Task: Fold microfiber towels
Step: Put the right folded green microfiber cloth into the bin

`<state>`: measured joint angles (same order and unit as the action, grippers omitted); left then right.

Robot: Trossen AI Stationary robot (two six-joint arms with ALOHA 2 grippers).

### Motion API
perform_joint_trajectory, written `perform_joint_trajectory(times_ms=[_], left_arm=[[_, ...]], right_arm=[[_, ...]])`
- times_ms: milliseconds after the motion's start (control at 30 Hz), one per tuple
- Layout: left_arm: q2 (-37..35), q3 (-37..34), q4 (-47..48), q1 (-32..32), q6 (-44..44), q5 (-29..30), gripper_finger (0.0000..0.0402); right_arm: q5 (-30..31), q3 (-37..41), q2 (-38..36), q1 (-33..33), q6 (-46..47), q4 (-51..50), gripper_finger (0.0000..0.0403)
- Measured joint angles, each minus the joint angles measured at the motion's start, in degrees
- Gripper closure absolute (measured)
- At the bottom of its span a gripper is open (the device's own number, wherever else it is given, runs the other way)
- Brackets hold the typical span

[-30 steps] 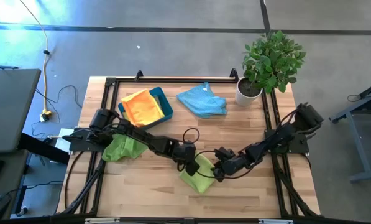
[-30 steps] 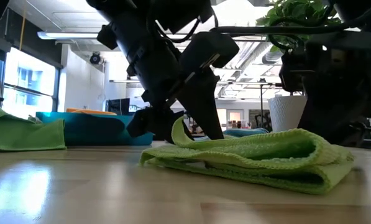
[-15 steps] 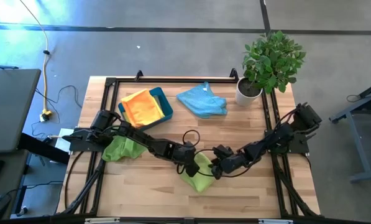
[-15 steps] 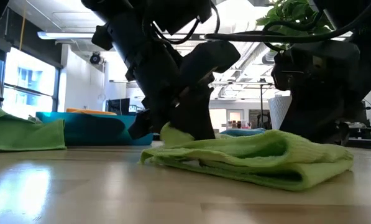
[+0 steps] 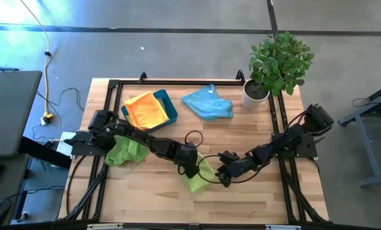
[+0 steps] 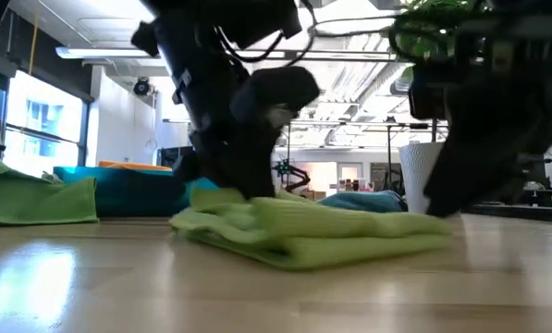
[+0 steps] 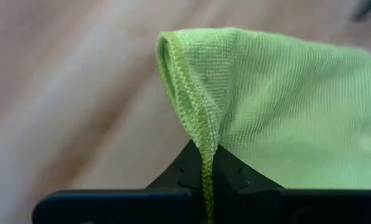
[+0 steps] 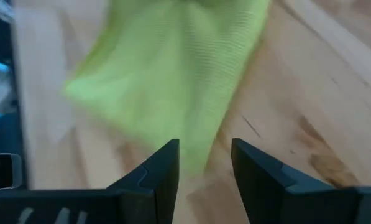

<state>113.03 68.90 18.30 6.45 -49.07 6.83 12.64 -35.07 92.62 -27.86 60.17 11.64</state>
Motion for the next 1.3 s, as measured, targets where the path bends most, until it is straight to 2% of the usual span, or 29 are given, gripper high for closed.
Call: perform_joint_trajectory(times_ms=[233, 333, 533, 733, 833, 1000, 1300], left_arm=[[-7.7, 0.1, 20.7, -2.9, 2.0, 6.3, 0.0400], [-11.4, 0.2, 26.4, -4.6, 4.0, 9.6, 0.0400], [-19.1, 0.2, 38.9, -9.7, 12.6, 18.3, 0.0400], [-22.6, 0.4, 41.7, -19.1, 27.3, 27.2, 0.0400], [-23.1, 0.2, 42.7, -24.8, 34.2, 27.3, 0.0401], [-22.7, 0.2, 43.5, -32.5, 39.5, 27.5, 0.0401], [-22.7, 0.2, 44.0, -39.4, 52.1, 26.3, 0.0401]], right_arm=[[0.3, 0.0, -8.7, -0.4, -2.2, -6.2, 0.0265], [0.4, 0.0, -12.1, -0.3, -3.3, -8.9, 0.0265], [3.9, 0.0, -15.9, 1.6, -5.9, -10.7, 0.0265], [6.8, 0.0, -16.8, 6.5, -8.6, -12.1, 0.0265], [6.8, 0.0, -16.9, 9.6, -9.4, -12.2, 0.0265], [6.8, 0.0, -17.0, 14.1, -10.0, -12.1, 0.0265], [6.7, 0.0, -17.0, 20.6, -13.0, -11.9, 0.0265]])
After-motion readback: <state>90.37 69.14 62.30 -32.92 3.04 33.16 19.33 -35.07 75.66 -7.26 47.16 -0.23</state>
